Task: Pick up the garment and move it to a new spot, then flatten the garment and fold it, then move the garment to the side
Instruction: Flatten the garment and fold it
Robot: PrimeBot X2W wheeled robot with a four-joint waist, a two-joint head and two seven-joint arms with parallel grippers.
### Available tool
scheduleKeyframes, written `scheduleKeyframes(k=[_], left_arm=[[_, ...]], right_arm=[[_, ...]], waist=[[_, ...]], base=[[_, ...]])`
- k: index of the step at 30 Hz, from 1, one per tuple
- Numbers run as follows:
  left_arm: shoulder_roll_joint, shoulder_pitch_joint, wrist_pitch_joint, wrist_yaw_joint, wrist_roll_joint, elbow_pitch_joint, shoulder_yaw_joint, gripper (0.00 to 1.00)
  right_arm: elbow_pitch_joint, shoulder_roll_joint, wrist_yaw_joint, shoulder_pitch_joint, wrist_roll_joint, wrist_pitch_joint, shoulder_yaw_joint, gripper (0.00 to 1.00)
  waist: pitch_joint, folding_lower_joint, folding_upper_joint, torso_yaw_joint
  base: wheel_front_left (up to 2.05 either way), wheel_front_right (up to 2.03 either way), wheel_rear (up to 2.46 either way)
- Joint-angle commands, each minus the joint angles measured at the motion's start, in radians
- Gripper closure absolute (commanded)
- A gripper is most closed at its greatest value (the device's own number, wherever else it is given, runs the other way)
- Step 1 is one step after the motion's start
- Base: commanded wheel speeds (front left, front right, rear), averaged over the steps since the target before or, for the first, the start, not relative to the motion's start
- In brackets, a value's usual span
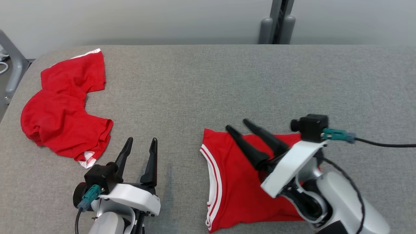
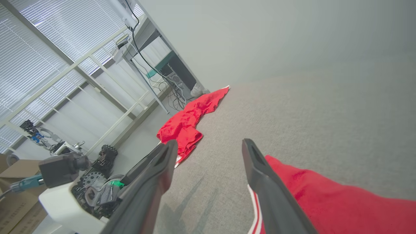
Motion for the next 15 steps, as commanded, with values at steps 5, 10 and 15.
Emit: scheduleKeyframes(k=[5, 10, 15], left_arm=[[0.004, -0.002, -0.004, 0.001, 0.011, -0.021, 0.015, 0.0], [0.004, -0.002, -0.004, -0.007, 0.017, -0.038, 0.024, 0.0], [0.004, 0.008, -0.004, -0.005, 0.021, -0.05, 0.031, 0.0]], right_arm=[[-0.038, -0.119, 0.0, -0.025, -0.163, -0.075, -0.1, 0.0], [-0.027, -0.218, 0.0, -0.002, -0.396, -0.162, -0.211, 0.0], [-0.027, -0.25, 0.0, 0.064, -0.527, -0.254, -0.312, 0.0]], waist=[[-0.008, 0.0, -0.0001, -0.04], [-0.01, 0.0, -0.0001, -0.068], [-0.016, 0.0, -0.0001, -0.086]], base=[[0.0, 0.0, 0.0], [0.0, 0.0, 0.0], [0.0, 0.0, 0.0]])
